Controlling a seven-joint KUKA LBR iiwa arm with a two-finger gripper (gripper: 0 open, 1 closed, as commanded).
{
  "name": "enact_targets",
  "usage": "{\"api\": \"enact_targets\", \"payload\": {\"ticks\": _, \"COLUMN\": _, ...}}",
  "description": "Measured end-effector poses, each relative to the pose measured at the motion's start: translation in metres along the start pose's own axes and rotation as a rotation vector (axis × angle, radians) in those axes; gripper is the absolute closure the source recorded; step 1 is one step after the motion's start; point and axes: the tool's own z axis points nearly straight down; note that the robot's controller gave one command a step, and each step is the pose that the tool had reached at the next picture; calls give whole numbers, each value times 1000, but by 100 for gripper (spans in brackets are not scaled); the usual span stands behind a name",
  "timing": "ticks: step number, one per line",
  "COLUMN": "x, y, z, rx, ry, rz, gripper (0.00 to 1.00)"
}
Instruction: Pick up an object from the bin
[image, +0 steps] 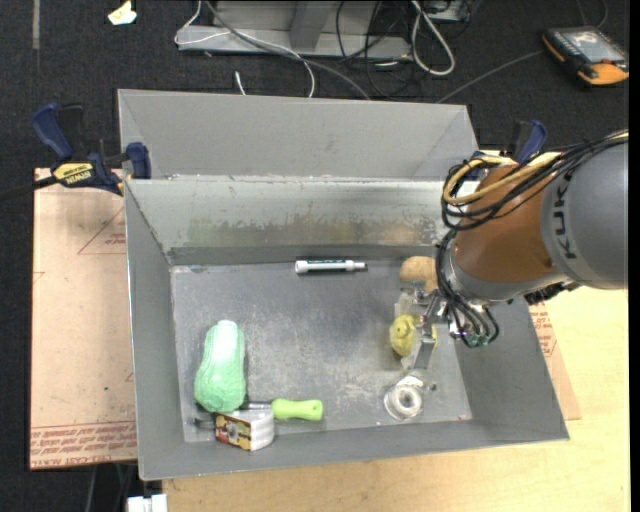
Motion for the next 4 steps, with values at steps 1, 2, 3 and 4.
{"api": "enact_targets", "payload": {"ticks": 1, "x": 16, "y": -5, "z": 11, "rx": -1, "ry": -3, "rz": 104, "gripper": 100}}
{"api": "enact_targets", "payload": {"ticks": 2, "x": 12, "y": -7, "z": -37, "rx": -1, "ry": 4, "rz": 30, "gripper": 100}}
{"api": "enact_targets", "payload": {"ticks": 3, "x": -32, "y": 0, "z": -113, "rx": -1, "ry": 3, "rz": 46, "gripper": 100}}
{"api": "enact_targets", "payload": {"ticks": 4, "x": -11, "y": -4, "z": -156, "rx": -2, "ry": 7, "rz": 15, "gripper": 100}}
